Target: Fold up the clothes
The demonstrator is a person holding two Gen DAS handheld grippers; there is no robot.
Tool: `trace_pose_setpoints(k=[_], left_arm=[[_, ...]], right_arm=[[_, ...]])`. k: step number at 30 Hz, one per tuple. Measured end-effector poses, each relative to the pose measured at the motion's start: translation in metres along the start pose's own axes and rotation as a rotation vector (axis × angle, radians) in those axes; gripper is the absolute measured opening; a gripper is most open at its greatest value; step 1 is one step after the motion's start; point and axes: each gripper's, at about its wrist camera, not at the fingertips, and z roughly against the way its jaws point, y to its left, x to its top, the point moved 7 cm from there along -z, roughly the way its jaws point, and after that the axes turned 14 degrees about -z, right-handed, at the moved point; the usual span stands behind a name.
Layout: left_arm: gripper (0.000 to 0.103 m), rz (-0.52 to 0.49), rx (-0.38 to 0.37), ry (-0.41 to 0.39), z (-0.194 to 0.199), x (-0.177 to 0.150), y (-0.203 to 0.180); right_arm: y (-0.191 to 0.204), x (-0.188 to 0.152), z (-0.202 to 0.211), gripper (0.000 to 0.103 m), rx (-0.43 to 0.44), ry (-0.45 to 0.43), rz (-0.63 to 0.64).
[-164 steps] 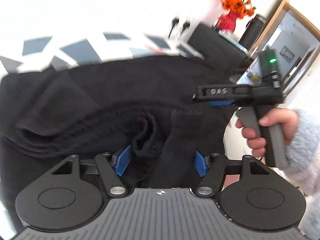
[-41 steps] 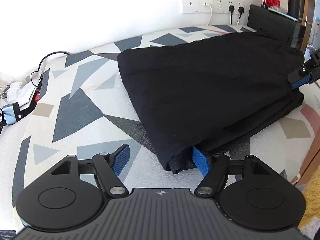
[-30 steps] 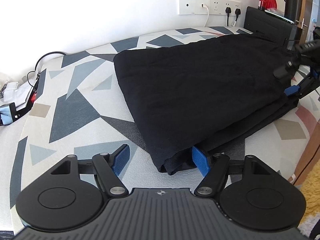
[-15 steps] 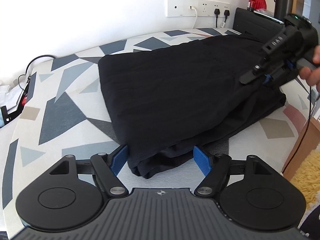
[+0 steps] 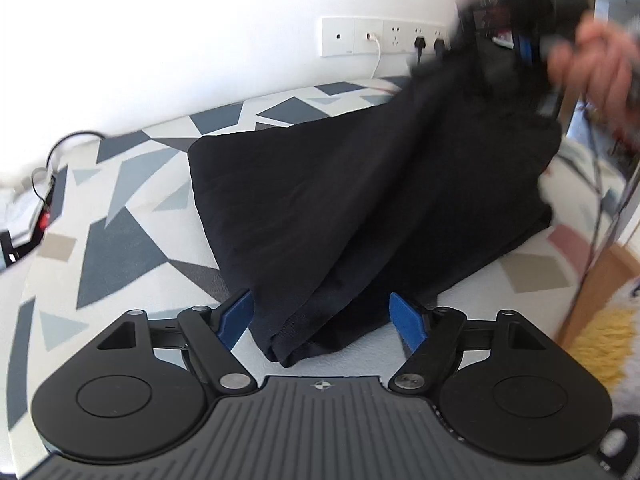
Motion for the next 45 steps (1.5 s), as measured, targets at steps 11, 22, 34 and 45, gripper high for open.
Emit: trace_pose_setpoints(k=[11,22,34,45], left_arm=[[0.075,-0.017,0.234,0.092,-0.032,-0.01,0.021],[0.077,0.218,0.139,0.101,-0.022,-0.037,0.052],[0.079,0.151,0.165,0.119,-0.024,-0.03,0.046],[0.079,0.201,0.164,0.119,-0.024,-0.032,0.049]], right_arm=[[0.074,0.012,0.008,0.013,0.119,-0.037,0.08],[-0.083,0.011,0.023,0.011,-0.214,-0.029,-0.111],[-0.118,-0.027,0.044,0.022,-0.332,-0.056,0.04],[-0.091,-0.039,0.068,0.032,-0.302,-0.048,0.059]])
